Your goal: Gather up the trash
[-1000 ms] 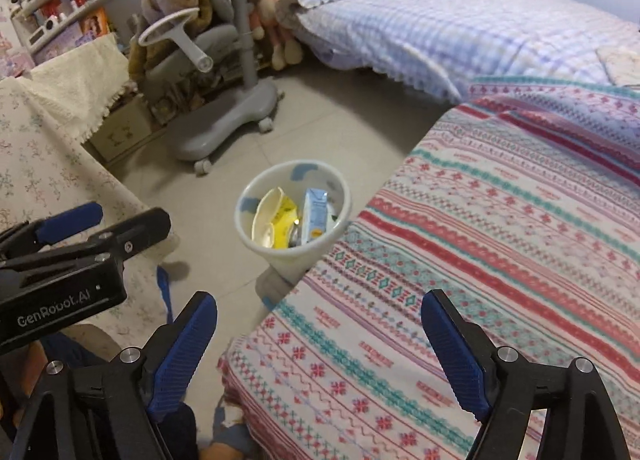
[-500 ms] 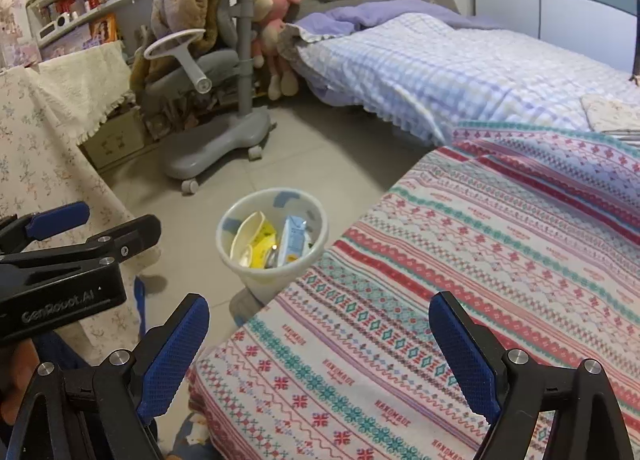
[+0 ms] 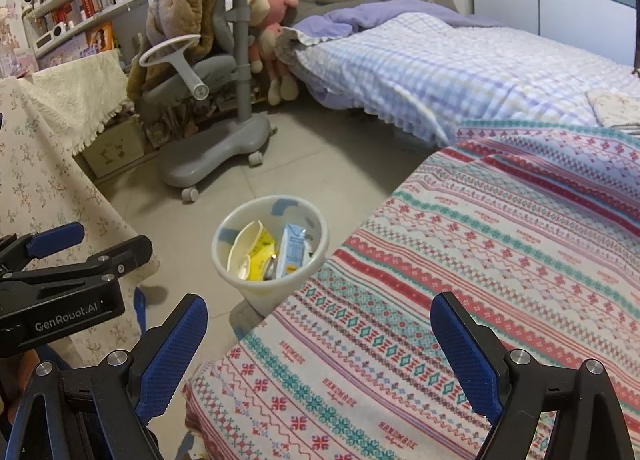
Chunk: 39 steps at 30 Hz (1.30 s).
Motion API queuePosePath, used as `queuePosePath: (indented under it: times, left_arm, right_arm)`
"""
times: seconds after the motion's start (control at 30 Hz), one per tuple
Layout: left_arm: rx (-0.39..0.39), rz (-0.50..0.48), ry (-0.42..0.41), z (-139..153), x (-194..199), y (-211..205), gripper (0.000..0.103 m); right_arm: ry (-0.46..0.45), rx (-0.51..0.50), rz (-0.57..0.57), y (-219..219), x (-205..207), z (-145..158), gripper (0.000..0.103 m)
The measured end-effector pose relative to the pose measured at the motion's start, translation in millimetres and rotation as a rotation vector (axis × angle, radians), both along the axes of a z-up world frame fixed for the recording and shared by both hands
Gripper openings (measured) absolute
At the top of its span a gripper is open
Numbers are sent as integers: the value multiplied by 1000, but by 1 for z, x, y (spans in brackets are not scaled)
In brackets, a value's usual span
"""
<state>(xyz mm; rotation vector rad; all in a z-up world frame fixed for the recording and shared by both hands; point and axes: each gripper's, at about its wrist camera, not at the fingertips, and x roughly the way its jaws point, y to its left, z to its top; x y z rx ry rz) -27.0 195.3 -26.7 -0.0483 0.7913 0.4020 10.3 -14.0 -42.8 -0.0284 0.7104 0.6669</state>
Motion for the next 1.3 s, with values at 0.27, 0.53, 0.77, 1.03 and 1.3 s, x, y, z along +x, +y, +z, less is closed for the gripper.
queuePosePath:
  times: [0.27, 0.53, 0.77, 1.03, 1.3]
  left_arm:
    - [-3, -5, 2, 0, 1, -2, 86]
    - [-7, -10, 11, -2, 3, -2, 86]
    - [-15, -11, 9, -2, 4, 0, 86]
    - [-11, -21, 1, -1, 4, -3, 86]
    - [-6, -40, -6, -1, 3, -4, 86]
  right_arm:
    - [-3, 3, -1, -1, 3, -1, 94]
    - [-10, -2, -3, -1, 3, -1, 94]
    - [-10, -3, -3, -2, 3, -2, 94]
    - [-12, -1, -4, -2, 3, -2, 94]
    - [-12, -1, -2, -1, 2, -1, 94]
